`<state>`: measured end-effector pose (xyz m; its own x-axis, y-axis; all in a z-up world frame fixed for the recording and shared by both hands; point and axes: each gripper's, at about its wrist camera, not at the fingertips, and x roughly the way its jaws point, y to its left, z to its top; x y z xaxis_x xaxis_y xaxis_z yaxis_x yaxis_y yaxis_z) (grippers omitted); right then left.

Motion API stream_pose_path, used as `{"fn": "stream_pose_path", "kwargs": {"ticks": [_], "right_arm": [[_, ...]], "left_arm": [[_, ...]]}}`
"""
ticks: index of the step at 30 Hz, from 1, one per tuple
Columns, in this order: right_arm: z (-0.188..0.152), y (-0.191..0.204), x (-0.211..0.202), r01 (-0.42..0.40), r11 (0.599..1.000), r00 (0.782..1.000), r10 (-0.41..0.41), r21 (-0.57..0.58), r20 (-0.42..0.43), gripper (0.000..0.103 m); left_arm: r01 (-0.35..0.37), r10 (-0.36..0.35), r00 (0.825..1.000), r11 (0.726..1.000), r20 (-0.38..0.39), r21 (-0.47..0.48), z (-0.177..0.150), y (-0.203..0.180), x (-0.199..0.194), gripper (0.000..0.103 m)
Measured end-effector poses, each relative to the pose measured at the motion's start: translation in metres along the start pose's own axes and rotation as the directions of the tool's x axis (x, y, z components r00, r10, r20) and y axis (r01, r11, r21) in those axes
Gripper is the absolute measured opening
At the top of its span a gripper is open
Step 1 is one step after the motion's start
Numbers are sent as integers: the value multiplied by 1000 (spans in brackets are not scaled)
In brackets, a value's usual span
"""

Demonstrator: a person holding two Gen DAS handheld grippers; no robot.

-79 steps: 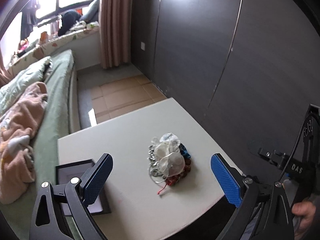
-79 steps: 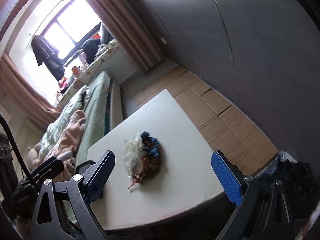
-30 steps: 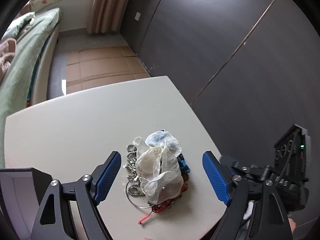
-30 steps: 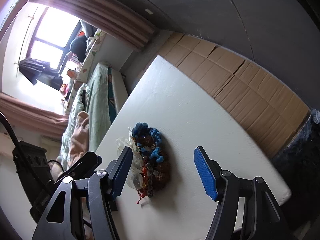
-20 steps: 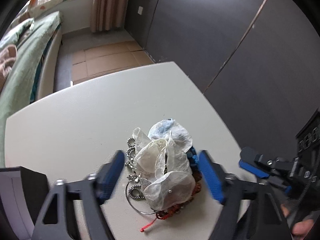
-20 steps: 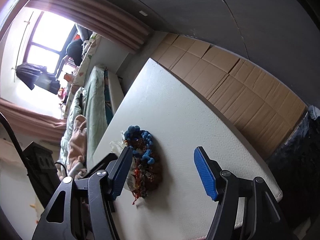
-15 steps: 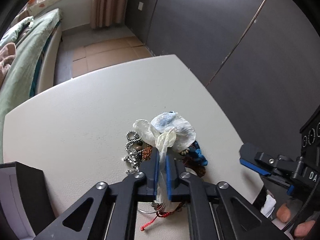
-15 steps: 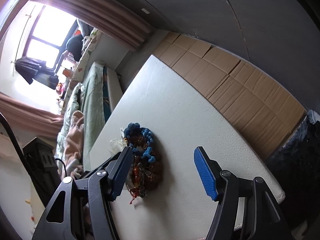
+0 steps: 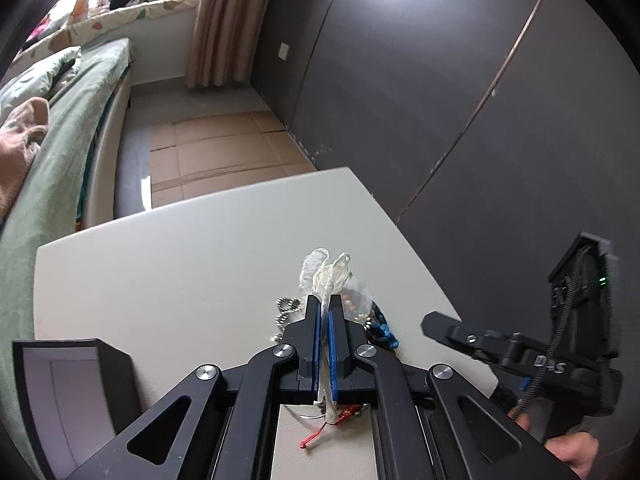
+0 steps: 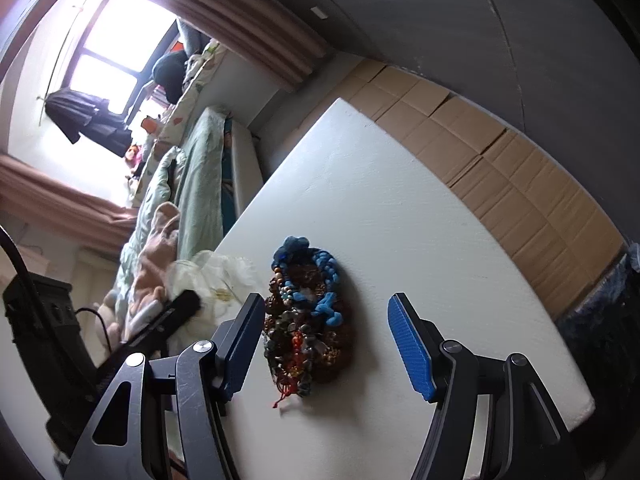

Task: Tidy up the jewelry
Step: 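Lift the white flower with the left gripper while the right gripper grasps the blue beaded bracelet, then carry both items over the black box and open both grippers to drop them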

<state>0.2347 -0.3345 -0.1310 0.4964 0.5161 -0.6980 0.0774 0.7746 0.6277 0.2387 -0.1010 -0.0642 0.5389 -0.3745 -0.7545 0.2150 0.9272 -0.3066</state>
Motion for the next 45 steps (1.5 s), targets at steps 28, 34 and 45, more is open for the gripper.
{"fn": "stream_pose_path", "kwargs": {"ticks": [28,34,45], "right_arm": [[6,62,32,125,954,987,-147,-273,-60,11],[4,76,-4,46,958,998,-54,-282,-20,11],[-20,144,-20,-64,918,998,53,-393,-38,11]], "left_arm": [[-8,14,997,998,82,-65,7,31,-61,3],[-15,23,993,997,117,-73,3,32,-84,3],[-56,80,984,987,157,-151,-9,64,-127,3]]}}
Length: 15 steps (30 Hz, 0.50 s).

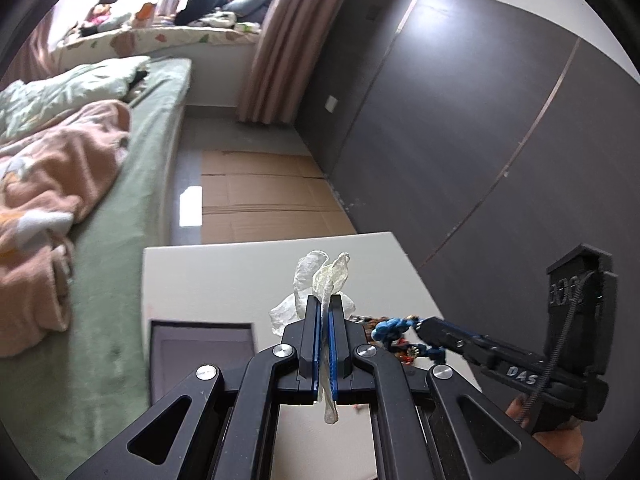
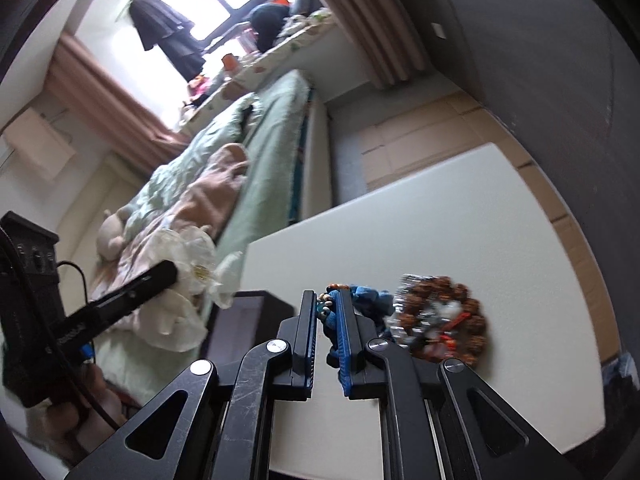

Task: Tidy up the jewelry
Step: 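Carry both items over the black box and open both grippers to drop them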

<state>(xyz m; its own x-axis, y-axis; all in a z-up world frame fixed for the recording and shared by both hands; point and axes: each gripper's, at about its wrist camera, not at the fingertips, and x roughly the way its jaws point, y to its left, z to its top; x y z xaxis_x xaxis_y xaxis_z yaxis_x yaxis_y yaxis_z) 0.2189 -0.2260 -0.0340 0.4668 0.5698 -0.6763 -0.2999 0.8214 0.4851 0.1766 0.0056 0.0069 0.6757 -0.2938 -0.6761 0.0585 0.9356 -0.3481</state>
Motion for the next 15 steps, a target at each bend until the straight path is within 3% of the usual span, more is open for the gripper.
{"fn": "stream_pose_path", "kwargs": {"ticks": [4,9,10,11,12,13,14,15], "right_arm": [[-1,20,7,-34,999,999,34,-28,-16,11],[-4,48,17,-71,995,997,69,-73,-40,11],[-5,53,17,-77,994,996,74,-79,-44,11],[-6,57,19,-82,993,996,78,-85,-48,11],[-8,61,21,-89,992,995,85,-89,-54,11],[-10,66,23,-97,991,994,91,-93,-57,11],[-11,70,24,-106,990,993,100,-95,-61,11],[-11,72,27,-117,989,992,111,-94,-67,11]], "left_arm": [[-86,86,996,995,3,-46,-6,22,-2,3],[-80,77,996,991,-35,-105,-13,45,3,7],[-90,85,995,990,-56,-106,-14,48,7,17],[-96,88,994,989,-70,-109,-15,50,8,40],[-101,91,992,988,-87,-121,-18,54,11,55],[-99,87,992,986,-88,-132,-19,57,11,80],[-97,86,993,985,-79,-143,-21,59,9,87],[-113,104,993,982,-64,-154,-22,62,4,87]]}}
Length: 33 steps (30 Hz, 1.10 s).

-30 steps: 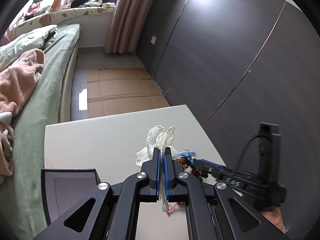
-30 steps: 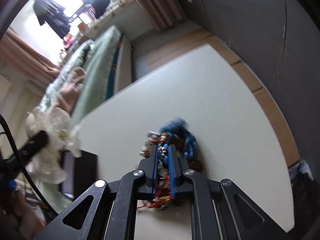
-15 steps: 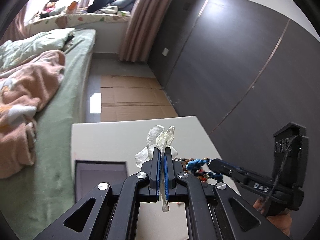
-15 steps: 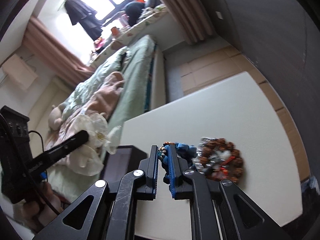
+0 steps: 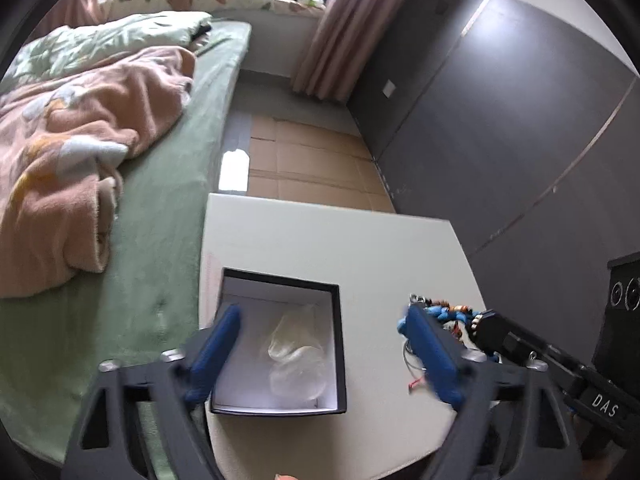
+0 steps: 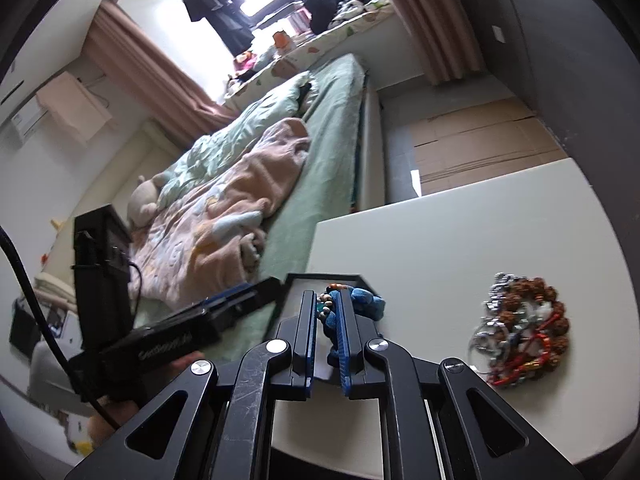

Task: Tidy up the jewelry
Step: 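Carry both items over the black box and open both grippers to drop them, then move the left tool back over the jewelry heap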

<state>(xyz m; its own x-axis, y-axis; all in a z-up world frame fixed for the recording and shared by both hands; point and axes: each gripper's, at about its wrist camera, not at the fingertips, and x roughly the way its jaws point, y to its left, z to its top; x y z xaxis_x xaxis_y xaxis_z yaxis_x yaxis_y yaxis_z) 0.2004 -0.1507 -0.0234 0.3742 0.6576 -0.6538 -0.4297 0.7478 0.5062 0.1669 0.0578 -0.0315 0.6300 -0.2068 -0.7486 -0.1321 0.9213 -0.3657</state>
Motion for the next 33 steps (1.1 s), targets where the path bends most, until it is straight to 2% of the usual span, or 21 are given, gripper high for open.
{"fn": "stream_pose_path", "kwargs": {"ticks": [8,13,15,16,17,23,24,26,29,31,33], "right_arm": [[-3,16,31,-57,998,996,57,-5,-64,11],[-1,32,49,-56,998,995,53,-36,-83,12],[-1,34,61,-60,997,991,55,-38,-120,26],[-2,32,64,-61,998,989,56,-26,-140,48],[-4,29,64,-55,998,989,53,-15,-140,60],[-5,12,29,-50,998,996,52,31,-74,61],[-5,8,20,-44,998,997,46,34,-59,63],[-6,0,3,-22,999,999,24,49,-27,72],[-8,-14,-20,22,997,1000,-23,71,17,74],[-8,-24,-30,28,995,999,-32,98,32,75],[-10,-34,-41,48,992,998,-54,121,44,81]], "left_arm": [[-80,83,995,996,63,-47,-3,24,-28,87],[-89,95,990,994,105,-60,-3,36,-42,87],[-90,99,986,993,131,-73,-4,41,-47,87],[-91,101,985,993,140,-79,-4,43,-48,87],[-95,108,983,992,150,-87,-4,45,-49,87],[-85,99,977,993,189,-79,-6,39,-55,87],[-75,87,977,995,192,-69,-7,36,-55,87],[-91,98,975,995,199,-45,-6,27,-55,87],[-109,105,970,994,218,7,-7,11,-56,87],[-103,94,973,994,211,32,-8,1,-53,87],[-87,75,978,995,194,54,-9,-9,-50,87]]}}
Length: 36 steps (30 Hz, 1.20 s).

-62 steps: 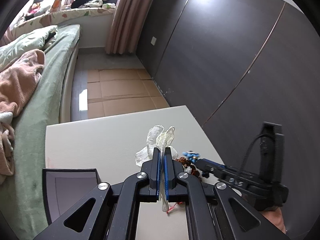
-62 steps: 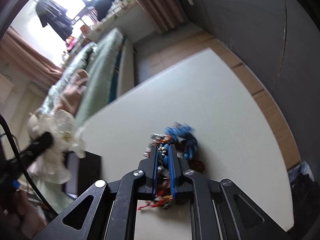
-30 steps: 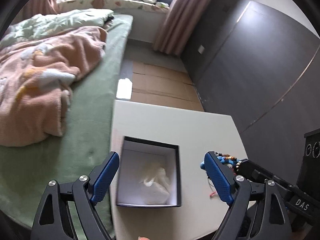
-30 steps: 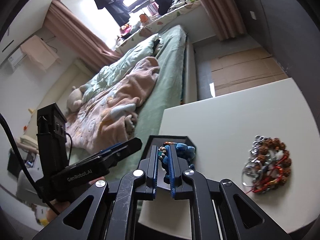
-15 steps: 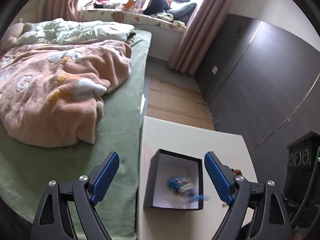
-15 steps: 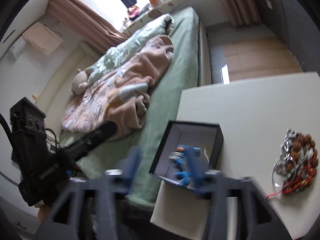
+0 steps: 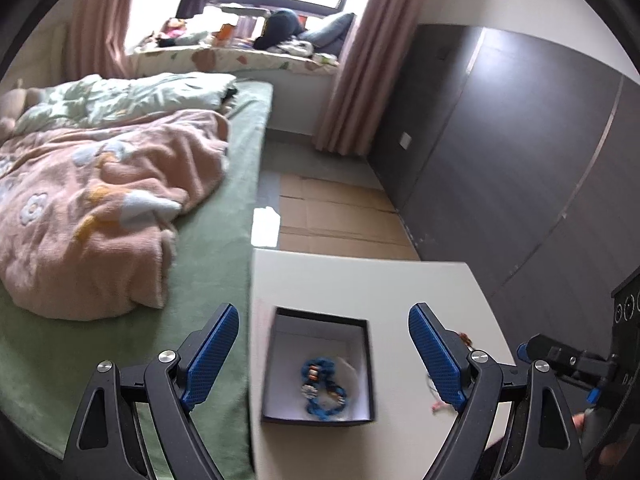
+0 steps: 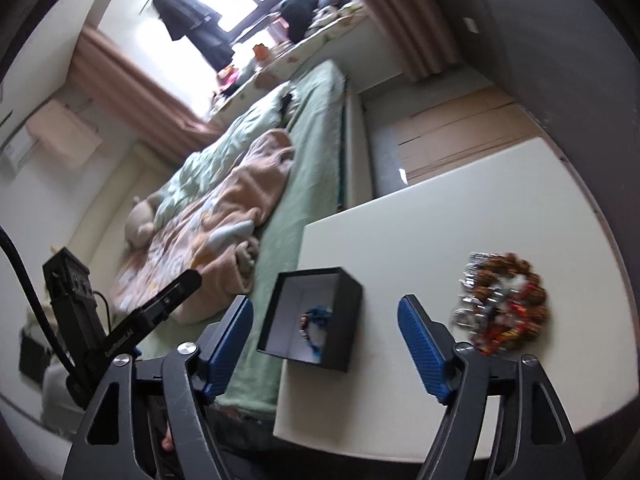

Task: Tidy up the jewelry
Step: 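Move the left tool back over the jewelry heap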

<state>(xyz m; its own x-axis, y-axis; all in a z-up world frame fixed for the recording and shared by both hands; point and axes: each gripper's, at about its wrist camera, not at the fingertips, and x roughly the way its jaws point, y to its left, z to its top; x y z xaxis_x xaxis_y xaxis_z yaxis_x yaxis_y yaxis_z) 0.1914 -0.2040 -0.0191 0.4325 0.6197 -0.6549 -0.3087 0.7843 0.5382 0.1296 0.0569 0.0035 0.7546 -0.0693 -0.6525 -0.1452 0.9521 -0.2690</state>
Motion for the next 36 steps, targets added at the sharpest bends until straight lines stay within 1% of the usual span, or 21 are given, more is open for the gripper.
{"fn": "stream_pose_path", "kwargs": {"ticks": [2,6,8,12,14,18,20,25,29,32,36], "right_arm": [[-2,-9,-8,18,1000,1000,-18,17,18,89],[-7,-26,-20,43,997,999,-45,60,26,97],[-9,-32,-25,53,996,998,-56,72,34,103],[-14,-49,-38,97,990,993,-102,101,53,103],[-17,-59,-43,97,988,993,-105,121,55,103],[-22,-73,-52,153,980,985,-161,124,59,103],[-26,-81,-56,175,976,981,-184,131,58,103],[-28,-101,-70,191,970,976,-204,153,77,103],[-29,-114,-81,193,964,973,-212,180,89,103],[-30,-127,-82,200,955,972,-221,217,78,103],[-31,-146,-76,196,941,976,-215,276,42,103]], "left_arm": [[23,-22,1000,999,-14,35,-2,-12,2,87],[38,-37,999,995,-13,90,-5,-35,3,87],[46,-46,999,993,-10,108,-7,-46,4,87],[89,-87,996,988,-28,124,-11,-64,13,87],[109,-105,994,985,-38,137,-15,-73,19,87],[128,-117,990,981,-84,148,-21,-91,35,87],[135,-120,988,976,-93,168,-24,-100,39,87],[147,-123,985,967,-123,208,-32,-117,51,88],[155,-122,980,964,-159,214,-37,-125,64,87],[160,-122,976,964,-181,213,-41,-129,73,87],[175,-126,966,962,-224,212,-46,-136,90,86]]}}
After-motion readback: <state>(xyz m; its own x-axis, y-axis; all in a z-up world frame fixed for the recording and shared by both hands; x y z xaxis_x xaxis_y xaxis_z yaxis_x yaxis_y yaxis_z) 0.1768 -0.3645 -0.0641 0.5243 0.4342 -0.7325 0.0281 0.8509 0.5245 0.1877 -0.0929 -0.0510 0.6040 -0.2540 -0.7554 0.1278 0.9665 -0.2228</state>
